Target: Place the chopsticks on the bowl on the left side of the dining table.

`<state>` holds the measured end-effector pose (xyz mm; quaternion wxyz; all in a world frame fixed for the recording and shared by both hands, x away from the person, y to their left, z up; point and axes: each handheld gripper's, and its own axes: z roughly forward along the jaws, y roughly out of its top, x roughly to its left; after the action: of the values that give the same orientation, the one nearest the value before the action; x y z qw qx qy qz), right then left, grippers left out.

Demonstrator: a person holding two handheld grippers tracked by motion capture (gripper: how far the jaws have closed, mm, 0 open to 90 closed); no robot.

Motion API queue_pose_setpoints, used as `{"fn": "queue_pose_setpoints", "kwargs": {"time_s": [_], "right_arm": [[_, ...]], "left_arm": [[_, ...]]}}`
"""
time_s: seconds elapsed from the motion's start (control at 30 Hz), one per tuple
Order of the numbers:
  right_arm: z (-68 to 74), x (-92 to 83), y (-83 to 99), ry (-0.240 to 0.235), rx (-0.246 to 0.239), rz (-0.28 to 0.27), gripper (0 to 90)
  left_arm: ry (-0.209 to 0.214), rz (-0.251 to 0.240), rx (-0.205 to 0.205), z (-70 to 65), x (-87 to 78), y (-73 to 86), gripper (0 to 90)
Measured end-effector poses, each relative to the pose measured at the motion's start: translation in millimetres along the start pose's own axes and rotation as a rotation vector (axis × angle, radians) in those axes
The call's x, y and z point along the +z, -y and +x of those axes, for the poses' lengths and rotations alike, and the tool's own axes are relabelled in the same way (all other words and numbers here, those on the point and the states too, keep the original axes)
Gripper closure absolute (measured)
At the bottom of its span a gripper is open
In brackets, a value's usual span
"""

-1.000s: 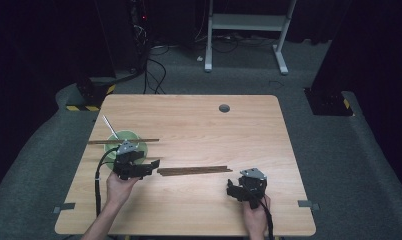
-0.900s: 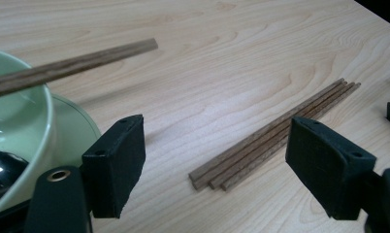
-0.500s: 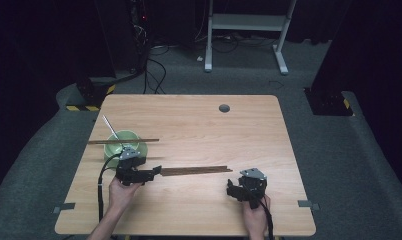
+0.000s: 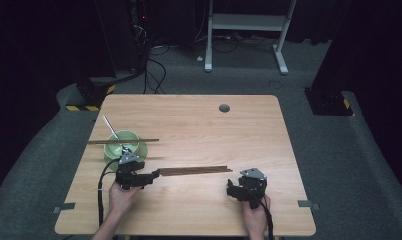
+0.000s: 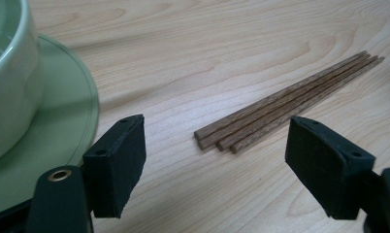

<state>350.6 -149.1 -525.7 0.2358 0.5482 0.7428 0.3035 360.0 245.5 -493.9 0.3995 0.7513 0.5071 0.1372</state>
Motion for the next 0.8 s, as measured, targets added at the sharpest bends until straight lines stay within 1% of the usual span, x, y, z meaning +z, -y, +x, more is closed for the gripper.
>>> {"fn": "queue_pose_setpoints", "kwargs": {"time_s": [0.03, 0.13, 0.23, 0.3, 0.5, 0.6, 0.67, 0.7, 0.8], "right_arm": [[0.1, 0.0, 0.0, 0.000, 0.001, 0.000, 13.3], [0.1, -0.1, 0.0, 0.000, 0.001, 0.001, 13.3], [0.0, 0.0, 0.0, 0.000, 0.000, 0.000, 13.3], [0.1, 0.0, 0.0, 0.000, 0.000, 0.000, 13.3], [0.1, 0.0, 0.0, 0.000, 0.000, 0.000, 13.3], [0.0, 0.0, 0.1, 0.000, -0.001, 0.000, 13.3], [0.0, 0.0, 0.0, 0.000, -0.001, 0.000, 13.3], [0.0, 0.0, 0.1, 0.000, -0.001, 0.000, 13.3], [0.1, -0.1, 0.1, 0.000, 0.000, 0.000, 13.3]], "left_arm": [[-0.004, 0.000, -0.003, 0.2, 0.5, 1.4, 23.3], [-0.028, 0.009, 0.009, 1.1, 1.7, 5.2, 23.2], [-0.034, 0.015, 0.004, 3.0, 3.0, 8.9, 23.2], [-0.047, 0.018, 0.006, 3.6, 4.2, 11.6, 23.3], [-0.076, 0.024, 0.023, 4.3, 5.7, 16.9, 23.3], [-0.087, 0.027, 0.026, 5.4, 6.7, 20.0, 23.2], [-0.090, 0.030, 0.020, 5.7, 7.2, 22.2, 23.3], [-0.097, 0.034, 0.028, 6.3, 7.1, 22.7, 23.2], [-0.110, 0.032, 0.028, 7.3, 7.0, 24.7, 23.2]]}}
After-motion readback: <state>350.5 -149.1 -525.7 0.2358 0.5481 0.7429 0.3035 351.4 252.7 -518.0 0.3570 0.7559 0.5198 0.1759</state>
